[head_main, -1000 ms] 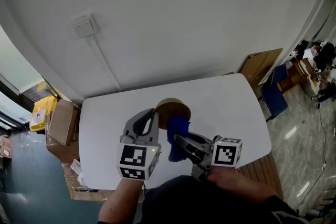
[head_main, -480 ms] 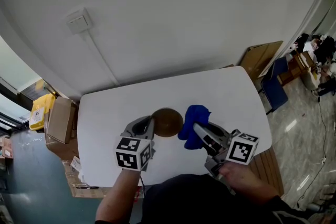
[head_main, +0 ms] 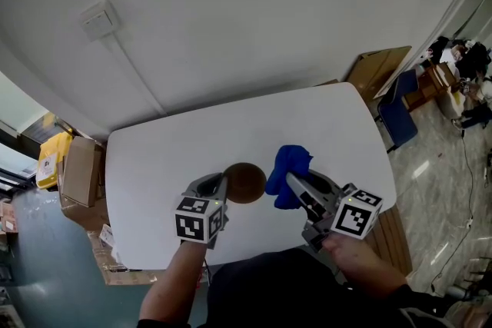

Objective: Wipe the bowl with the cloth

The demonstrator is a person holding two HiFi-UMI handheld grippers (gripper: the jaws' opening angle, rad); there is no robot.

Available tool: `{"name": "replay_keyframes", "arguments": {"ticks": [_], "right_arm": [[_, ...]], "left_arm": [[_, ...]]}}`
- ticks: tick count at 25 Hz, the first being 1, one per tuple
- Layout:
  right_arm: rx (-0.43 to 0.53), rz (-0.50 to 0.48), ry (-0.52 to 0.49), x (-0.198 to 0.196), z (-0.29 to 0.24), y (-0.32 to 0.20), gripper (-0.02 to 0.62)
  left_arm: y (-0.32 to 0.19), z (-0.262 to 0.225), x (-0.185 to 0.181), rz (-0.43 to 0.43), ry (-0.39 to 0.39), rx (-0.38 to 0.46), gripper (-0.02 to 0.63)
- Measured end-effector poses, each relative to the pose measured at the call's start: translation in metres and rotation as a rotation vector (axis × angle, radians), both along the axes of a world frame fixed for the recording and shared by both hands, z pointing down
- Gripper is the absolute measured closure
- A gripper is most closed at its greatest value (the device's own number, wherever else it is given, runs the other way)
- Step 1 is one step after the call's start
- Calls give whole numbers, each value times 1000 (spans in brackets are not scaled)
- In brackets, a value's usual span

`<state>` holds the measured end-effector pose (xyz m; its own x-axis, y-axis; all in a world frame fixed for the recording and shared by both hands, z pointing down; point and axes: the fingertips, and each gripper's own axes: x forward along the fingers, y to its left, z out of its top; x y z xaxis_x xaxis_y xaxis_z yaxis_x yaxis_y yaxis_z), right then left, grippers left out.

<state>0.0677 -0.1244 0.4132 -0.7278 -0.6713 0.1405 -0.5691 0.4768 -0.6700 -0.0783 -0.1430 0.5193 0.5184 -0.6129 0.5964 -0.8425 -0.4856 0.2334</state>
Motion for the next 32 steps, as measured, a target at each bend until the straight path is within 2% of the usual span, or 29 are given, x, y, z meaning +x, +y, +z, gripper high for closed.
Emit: {"name": "replay_keyframes", "arguments": {"ticks": [9,15,26,32], "right_arm": [[-36,29,1,4,19,-2,520],[-48,53,12,10,28,-1,520],[-29,19,120,10,48,8,520],[25,-4,200,13,50,10,520]], "left_arm": [[8,66,12,21,5,-155,584],[12,97,22,38,-1,-214,584],[3,143,21,-31,36,-313,584],[2,157,24,-59,50,-363,583]]}}
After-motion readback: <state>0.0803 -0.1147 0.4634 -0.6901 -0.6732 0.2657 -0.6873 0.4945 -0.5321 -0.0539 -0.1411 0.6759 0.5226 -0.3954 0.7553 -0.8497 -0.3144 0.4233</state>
